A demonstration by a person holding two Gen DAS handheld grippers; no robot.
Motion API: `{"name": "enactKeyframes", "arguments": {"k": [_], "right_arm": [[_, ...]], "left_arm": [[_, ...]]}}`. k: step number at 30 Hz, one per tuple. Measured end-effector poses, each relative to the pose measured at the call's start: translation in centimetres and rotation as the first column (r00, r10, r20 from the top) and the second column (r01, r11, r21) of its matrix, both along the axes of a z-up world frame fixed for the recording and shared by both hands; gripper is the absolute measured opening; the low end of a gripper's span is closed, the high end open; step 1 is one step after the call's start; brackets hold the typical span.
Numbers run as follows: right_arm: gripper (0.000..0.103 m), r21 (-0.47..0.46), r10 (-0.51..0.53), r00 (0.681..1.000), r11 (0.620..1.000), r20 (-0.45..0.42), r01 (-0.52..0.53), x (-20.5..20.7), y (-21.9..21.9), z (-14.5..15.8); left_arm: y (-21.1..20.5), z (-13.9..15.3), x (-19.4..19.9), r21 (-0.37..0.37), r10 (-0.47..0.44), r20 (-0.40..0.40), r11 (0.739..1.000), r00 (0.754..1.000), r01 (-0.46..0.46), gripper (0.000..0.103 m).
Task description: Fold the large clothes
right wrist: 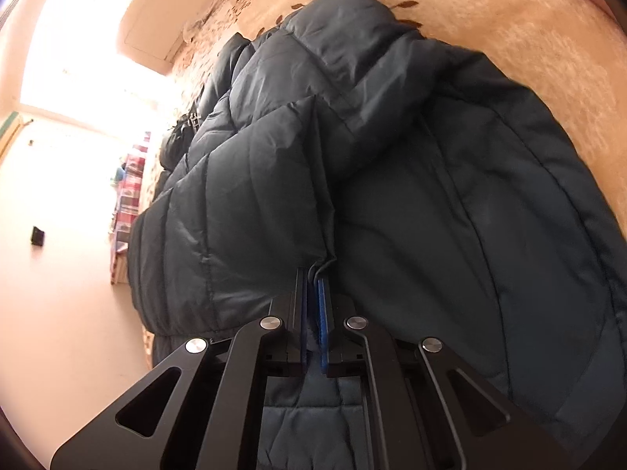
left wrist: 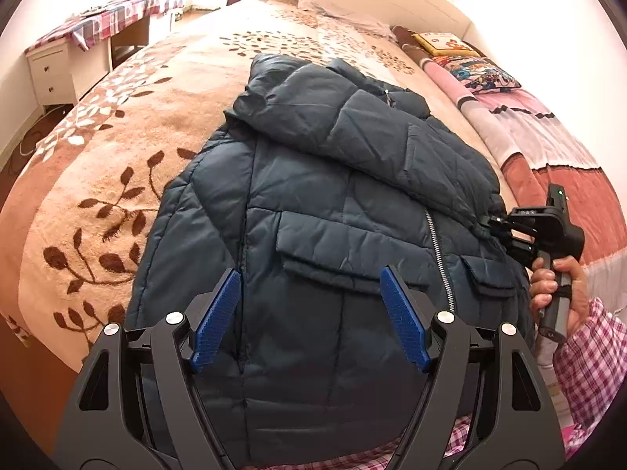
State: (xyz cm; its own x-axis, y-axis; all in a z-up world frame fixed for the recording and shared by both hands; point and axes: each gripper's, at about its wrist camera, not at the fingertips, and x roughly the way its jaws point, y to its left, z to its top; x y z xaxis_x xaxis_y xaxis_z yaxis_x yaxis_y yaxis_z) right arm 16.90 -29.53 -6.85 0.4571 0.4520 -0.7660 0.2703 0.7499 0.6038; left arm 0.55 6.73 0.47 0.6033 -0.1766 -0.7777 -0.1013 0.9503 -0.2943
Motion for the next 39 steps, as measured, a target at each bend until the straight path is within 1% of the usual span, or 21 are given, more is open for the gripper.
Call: {"name": "enactKeyframes", "arguments": {"k": [1,2,4,6,8,10,13,14,15,16,18,21,23,24,28,30,32,35,39], "right_arm": [[0.008,-0.013,0.005,1.000,1.000,-0.001,-0.005,0.1,0.1,0.1],[0.010,-0.022,0.011,1.000,1.000,-0.001,-0.011,0.0,0.1,0.4],[0.019,-0.037,0.007,1.000,0.999,0.020,-0.007,-0.7,-0.4,1.3],[0.036,-0.068,0.019,0.998,0.998,0.054,-0.015,-1.9,-0.9,2.3],[0.042,-0.106,0.043,0.995,0.994,0.087,-0.033,-3.4,-1.6,3.5],[0.045,-0.135,0.069,0.992,0.989,0.109,-0.054,-5.1,-2.2,4.3],[0.049,-0.200,0.114,0.985,0.976,0.128,-0.087,-8.8,-3.4,5.4],[0.053,-0.230,0.126,0.985,0.968,0.122,-0.095,-10.3,-3.8,5.6],[0.056,-0.261,0.137,0.984,0.960,0.110,-0.105,-11.9,-4.2,5.7],[0.057,-0.274,0.145,0.984,0.955,0.103,-0.112,-12.4,-4.4,5.7],[0.058,-0.292,0.174,0.983,0.945,0.064,-0.148,-14.7,-5.0,5.4],[0.064,-0.295,0.204,0.979,0.936,0.007,-0.193,-17.1,-5.8,4.4],[0.068,-0.295,0.202,0.979,0.934,-0.020,-0.199,-18.3,-6.3,3.8],[0.071,-0.289,0.194,0.980,0.937,-0.033,-0.196,-18.7,-6.7,3.5],[0.074,-0.241,0.169,0.983,0.954,-0.064,-0.180,-19.7,-7.7,2.5],[0.078,-0.223,0.164,0.985,0.959,-0.060,-0.174,-20.1,-8.0,2.4],[0.079,-0.218,0.160,0.985,0.961,-0.060,-0.170,-20.5,-8.3,2.4],[0.080,-0.219,0.159,0.984,0.960,-0.080,-0.173,-20.8,-8.6,2.2],[0.080,-0.213,0.159,0.982,0.961,-0.104,-0.178,-20.9,-8.7,1.5]], "left_arm": [[0.1,0.1,-0.2,0.005,0.001,0.002,1.000,1.000,-0.002,0.073],[0.3,0.3,-0.4,0.012,0.006,0.004,1.000,1.000,-0.006,0.073],[1.2,0.6,-0.9,0.028,0.026,0.008,0.999,1.000,-0.027,0.073],[2.5,0.9,-1.4,0.046,0.056,0.008,0.997,0.998,-0.057,0.073],[4.0,1.0,-2.0,0.063,0.083,0.000,0.995,0.997,-0.083,0.073],[5.5,0.9,-2.7,0.080,0.106,-0.011,0.991,0.994,-0.104,0.073],[7.3,0.3,-3.7,0.090,0.137,-0.051,0.987,0.989,-0.132,0.074],[7.9,0.0,-4.1,0.086,0.145,-0.066,0.987,0.987,-0.139,0.074],[8.6,-0.5,-4.6,0.070,0.156,-0.093,0.986,0.983,-0.149,0.074],[9.0,-0.8,-4.8,0.054,0.157,-0.109,0.987,0.981,-0.152,0.074],[9.5,-1.7,-5.6,0.005,0.147,-0.147,0.989,0.978,-0.148,0.074],[9.0,-3.0,-6.4,-0.049,0.103,-0.185,0.992,0.977,-0.114,0.074],[8.3,-3.8,-6.6,-0.073,0.065,-0.208,0.994,0.976,-0.081,0.074],[7.8,-4.1,-6.6,-0.074,0.051,-0.213,0.995,0.976,-0.068,0.074],[6.8,-5.6,-6.5,-0.055,0.020,-0.235,0.998,0.972,-0.033,0.074],[6.7,-6.5,-6.3,-0.048,0.017,-0.255,0.998,0.967,-0.031,0.074],[7.0,-7.1,-6.1,-0.053,0.024,-0.265,0.998,0.964,-0.039,0.074],[7.1,-8.0,-5.9,-0.109,0.018,-0.265,0.993,0.964,-0.048,0.074],[7.2,-9.0,-5.6,-0.162,0.008,-0.269,0.985,0.963,-0.054,0.074]]}}
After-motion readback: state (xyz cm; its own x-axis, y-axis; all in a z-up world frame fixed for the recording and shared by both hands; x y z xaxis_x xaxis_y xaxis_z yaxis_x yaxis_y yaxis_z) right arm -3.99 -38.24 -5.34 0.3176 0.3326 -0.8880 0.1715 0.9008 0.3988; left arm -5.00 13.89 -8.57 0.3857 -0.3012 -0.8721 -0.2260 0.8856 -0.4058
